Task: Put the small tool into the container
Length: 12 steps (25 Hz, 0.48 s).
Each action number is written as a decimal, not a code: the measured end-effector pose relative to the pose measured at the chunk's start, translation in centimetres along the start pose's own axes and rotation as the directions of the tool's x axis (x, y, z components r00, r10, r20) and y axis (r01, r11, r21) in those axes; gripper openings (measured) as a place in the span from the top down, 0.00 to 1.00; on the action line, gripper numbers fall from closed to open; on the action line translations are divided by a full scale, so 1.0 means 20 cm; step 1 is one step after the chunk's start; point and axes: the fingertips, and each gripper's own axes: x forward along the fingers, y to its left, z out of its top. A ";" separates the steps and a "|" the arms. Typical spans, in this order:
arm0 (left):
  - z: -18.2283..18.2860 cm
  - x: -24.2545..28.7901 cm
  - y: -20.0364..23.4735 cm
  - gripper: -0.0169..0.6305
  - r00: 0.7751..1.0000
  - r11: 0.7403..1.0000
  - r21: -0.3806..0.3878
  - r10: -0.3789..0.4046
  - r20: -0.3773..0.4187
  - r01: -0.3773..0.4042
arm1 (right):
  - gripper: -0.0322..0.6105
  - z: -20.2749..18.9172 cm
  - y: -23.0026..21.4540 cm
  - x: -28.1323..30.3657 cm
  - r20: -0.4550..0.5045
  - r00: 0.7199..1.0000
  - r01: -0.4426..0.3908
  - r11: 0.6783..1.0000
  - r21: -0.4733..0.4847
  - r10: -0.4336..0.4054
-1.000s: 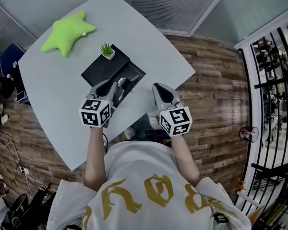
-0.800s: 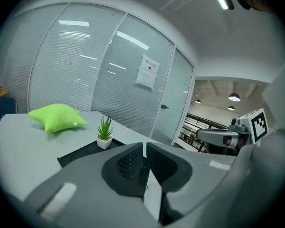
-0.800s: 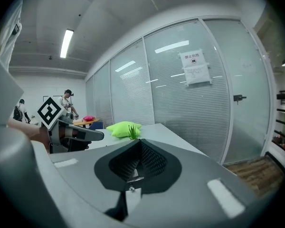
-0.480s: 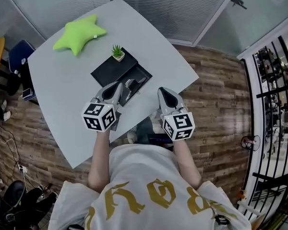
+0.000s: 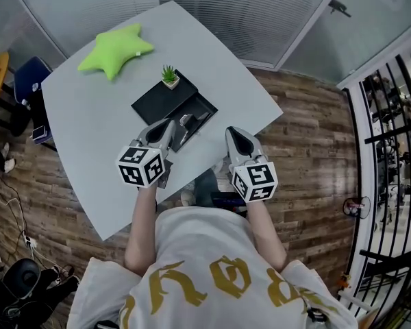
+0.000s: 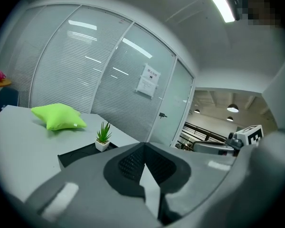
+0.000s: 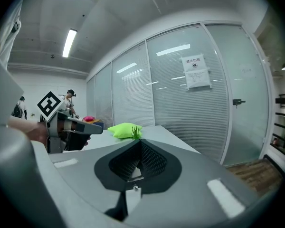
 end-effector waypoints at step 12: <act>-0.02 0.02 -0.01 0.97 1.000 1.000 0.015 0.001 -0.019 0.000 | 0.92 0.00 -0.03 -0.03 0.001 1.000 0.018 1.000 0.005 -0.018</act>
